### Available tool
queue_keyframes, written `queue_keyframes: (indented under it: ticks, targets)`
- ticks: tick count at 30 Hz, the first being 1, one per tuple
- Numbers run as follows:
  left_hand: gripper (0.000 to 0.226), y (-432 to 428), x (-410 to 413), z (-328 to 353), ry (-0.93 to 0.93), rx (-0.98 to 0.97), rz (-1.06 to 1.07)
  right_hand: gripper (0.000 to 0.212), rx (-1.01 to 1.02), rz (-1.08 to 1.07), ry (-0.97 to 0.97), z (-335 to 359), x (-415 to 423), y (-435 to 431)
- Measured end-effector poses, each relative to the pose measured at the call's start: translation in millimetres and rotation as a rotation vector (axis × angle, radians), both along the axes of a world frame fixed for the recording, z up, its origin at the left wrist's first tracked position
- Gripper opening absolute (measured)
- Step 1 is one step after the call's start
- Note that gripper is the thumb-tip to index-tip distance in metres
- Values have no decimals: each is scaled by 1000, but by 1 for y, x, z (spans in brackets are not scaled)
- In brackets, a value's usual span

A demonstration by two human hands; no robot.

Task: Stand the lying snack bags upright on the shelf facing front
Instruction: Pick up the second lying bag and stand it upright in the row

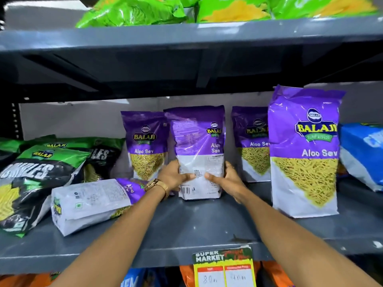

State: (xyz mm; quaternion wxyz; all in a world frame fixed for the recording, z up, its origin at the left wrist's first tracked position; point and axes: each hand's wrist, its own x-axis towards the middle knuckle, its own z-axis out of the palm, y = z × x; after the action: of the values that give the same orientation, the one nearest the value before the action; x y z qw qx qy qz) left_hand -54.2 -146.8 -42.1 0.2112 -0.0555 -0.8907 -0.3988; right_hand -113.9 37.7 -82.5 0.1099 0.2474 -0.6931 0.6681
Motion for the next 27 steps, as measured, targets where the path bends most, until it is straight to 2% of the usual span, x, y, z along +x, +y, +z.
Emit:
queue_keyframes:
  ticks: [5,8,10,12,14,15,16,19,23,25,27]
  targets:
    - [56,2,-27,-13,14,72,50,57,-50,-41,-23,-7,-12,-4]
    - [65,3,-29,-26,96,75,126,58,-16,-34,-66,-9,-13,-1]
    - [79,2,-26,-32,168,74,207,59,8,-27,-98,-9,-11,0]
    - [89,-1,-26,-35,210,31,250,75,14,-101,-139,-5,-7,-1]
    - [74,-1,-23,-38,232,-21,198,90,-20,-207,-187,1,-5,-5]
    - [65,0,-21,-39,227,-30,164,91,-33,-235,-209,4,-3,-6]
    - [63,2,-19,-39,225,-32,142,88,-38,-259,-228,6,-1,-8]
    - [77,10,-13,-38,218,-5,113,85,9,-439,-222,4,8,-10]
    - [91,15,-9,-38,111,8,34,60,128,-656,-10,2,15,-7]
    - [103,12,-8,-37,65,59,-5,52,97,-651,59,4,15,-5]
    - [102,9,-8,-36,37,124,-47,51,40,-591,101,6,19,-6]
